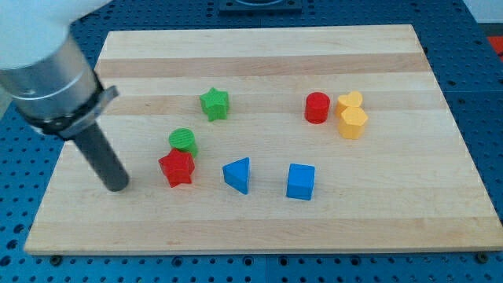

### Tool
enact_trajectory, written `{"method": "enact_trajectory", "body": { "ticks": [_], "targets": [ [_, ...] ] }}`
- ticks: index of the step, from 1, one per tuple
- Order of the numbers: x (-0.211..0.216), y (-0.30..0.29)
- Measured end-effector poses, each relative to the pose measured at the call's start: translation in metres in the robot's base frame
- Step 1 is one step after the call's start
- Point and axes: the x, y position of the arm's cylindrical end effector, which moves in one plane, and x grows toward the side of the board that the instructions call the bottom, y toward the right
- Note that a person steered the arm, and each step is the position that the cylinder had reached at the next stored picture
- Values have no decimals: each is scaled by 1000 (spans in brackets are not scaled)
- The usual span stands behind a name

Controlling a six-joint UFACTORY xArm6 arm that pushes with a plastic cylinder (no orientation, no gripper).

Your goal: Push the red star towards the center

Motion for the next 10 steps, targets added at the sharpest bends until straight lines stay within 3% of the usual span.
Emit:
{"method": "enact_trajectory", "body": {
  "ticks": [3,6,7,10],
  "targets": [
    [-60,112],
    [-33,53],
    [-20,90],
    [-47,222]
  ]
}}
